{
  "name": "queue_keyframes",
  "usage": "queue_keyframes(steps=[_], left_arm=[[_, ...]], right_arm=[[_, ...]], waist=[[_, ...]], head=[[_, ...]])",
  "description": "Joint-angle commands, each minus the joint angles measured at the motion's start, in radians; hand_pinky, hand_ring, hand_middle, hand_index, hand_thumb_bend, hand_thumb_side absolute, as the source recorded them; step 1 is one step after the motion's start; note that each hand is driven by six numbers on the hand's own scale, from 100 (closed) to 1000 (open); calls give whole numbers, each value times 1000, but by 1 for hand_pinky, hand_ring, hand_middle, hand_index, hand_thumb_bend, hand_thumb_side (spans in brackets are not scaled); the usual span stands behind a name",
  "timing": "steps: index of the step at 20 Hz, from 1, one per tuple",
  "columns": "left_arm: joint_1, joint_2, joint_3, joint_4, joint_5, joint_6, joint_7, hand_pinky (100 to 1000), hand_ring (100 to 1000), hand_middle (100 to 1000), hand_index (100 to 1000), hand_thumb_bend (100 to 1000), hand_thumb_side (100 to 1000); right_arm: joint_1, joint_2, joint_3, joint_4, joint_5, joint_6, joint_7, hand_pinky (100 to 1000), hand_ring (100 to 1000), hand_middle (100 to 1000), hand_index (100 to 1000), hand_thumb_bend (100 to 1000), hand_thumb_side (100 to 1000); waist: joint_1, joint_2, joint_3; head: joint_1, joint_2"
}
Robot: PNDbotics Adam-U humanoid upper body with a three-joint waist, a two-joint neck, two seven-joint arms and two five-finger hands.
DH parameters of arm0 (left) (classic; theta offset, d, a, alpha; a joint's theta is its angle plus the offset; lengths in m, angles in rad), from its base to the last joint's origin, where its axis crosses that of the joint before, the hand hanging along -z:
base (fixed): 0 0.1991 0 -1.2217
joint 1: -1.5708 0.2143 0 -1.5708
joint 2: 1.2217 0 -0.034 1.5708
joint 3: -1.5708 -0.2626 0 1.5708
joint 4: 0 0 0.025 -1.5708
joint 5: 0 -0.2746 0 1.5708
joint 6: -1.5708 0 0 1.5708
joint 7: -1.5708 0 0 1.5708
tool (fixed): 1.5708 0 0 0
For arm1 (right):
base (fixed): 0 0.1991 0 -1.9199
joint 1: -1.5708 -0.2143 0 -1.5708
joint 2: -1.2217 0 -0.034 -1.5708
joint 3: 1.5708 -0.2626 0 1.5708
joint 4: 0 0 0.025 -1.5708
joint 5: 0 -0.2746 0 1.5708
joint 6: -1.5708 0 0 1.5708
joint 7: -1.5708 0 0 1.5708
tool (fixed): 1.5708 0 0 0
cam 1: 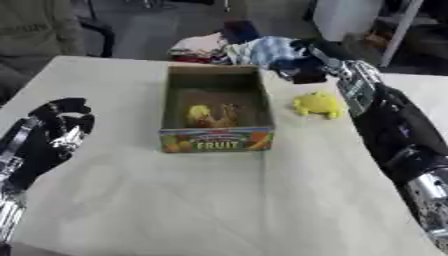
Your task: Pick up objects on the table and place them in the box.
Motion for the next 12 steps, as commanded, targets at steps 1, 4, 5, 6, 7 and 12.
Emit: queue_keyframes(steps=[1, 4, 5, 6, 7, 12], left_arm=[[-7, 25, 10, -17, -5, -5, -1, 783, 659, 705, 815, 323, 413], [-6, 24, 10, -18, -5, -5, -1, 783, 660, 706, 816, 322, 413], [-6, 24, 10, -18, -5, -5, -2, 784, 660, 707, 816, 321, 413], [-6, 23, 10, -18, -5, -6, -2, 784, 660, 708, 817, 321, 413], [-6, 23, 10, -18, -5, -6, -2, 784, 660, 708, 817, 320, 413], [-6, 22, 10, -20, -4, -7, -4, 785, 661, 709, 817, 318, 411]], right_arm=[[-11, -46, -8, 33, -19, 38, -22, 793, 847, 856, 945, 332, 704], [-1, -51, 0, 71, -10, 58, -29, 799, 854, 867, 948, 346, 713], [2, -50, 4, 82, -3, 63, -29, 802, 859, 875, 951, 349, 726], [4, -48, 6, 91, 3, 67, -29, 801, 859, 875, 950, 349, 728], [7, -47, 7, 98, 7, 69, -29, 802, 859, 877, 951, 354, 730], [15, -38, 18, 123, 42, 77, -14, 808, 867, 890, 958, 387, 747]], waist=[[6, -13, -3], [9, -13, -4], [10, -13, -4], [11, -13, -3], [12, -13, -3], [16, -13, 0]], head=[[3, -13], [5, -13], [6, -13], [6, -14], [7, -14], [9, -14]])
